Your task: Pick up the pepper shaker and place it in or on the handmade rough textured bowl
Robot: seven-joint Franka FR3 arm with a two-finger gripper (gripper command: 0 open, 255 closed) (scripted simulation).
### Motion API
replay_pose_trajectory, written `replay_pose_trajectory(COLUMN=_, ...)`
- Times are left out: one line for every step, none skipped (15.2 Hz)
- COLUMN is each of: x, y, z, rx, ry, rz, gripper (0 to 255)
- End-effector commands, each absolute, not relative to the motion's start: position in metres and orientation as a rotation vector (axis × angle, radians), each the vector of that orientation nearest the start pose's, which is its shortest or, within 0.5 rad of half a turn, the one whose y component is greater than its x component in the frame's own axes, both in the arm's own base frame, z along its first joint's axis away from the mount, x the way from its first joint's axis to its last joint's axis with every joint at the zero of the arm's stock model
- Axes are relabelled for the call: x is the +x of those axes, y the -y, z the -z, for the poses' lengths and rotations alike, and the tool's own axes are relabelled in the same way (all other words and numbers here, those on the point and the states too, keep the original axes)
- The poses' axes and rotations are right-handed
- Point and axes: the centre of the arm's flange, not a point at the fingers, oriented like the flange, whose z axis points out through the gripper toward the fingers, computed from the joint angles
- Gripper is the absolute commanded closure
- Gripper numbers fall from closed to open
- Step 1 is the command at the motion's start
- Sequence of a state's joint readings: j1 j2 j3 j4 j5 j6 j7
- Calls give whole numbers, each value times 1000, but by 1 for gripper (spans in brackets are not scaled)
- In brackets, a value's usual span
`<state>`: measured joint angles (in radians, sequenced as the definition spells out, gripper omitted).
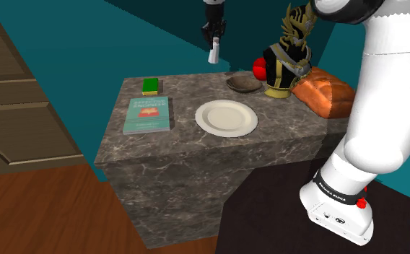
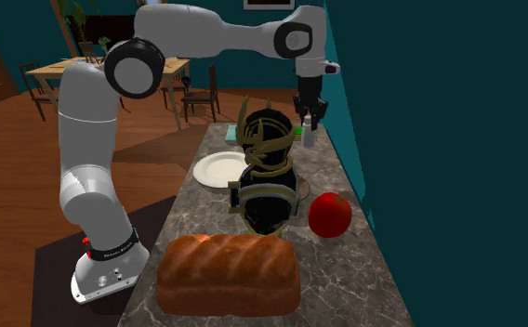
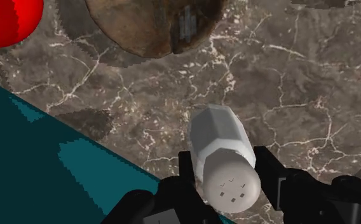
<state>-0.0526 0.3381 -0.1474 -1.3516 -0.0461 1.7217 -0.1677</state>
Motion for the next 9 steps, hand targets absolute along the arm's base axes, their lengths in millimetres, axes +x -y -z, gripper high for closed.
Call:
replay_pose_trajectory(x=631, y=128, z=-542, rx=-3240, ry=-28, rz=29, gripper=255)
replay_pose_trajectory(x=619, y=132, z=-544, rx=-3240, ry=-28, rz=29, gripper=255)
replay_pose_trajectory(x=607, y=137, z=-546, rx=-3240, ry=-28, rz=29, gripper=255)
replay_pose_trajectory(x=595, y=142, z=-548, rx=-3240, ry=-28, rz=29, gripper=255)
replay_pose_trajectory(x=582, y=146, z=-550, rx=-3240, ry=-28, rz=29, gripper=255)
replay_pose_trajectory(x=570, y=151, z=-551, rx=-3240, ry=-28, rz=29, gripper=255)
replay_pose_trajectory(x=558, y=155, z=-553, rx=-3240, ry=-28, rz=29, gripper=255)
replay_pose_trajectory(x=546, y=160, z=-555, rx=-3240, ry=-28, rz=29, gripper=255)
replay_pose_trajectory(x=533, y=165, z=-557, rx=-3240, ry=-28, rz=29, gripper=255)
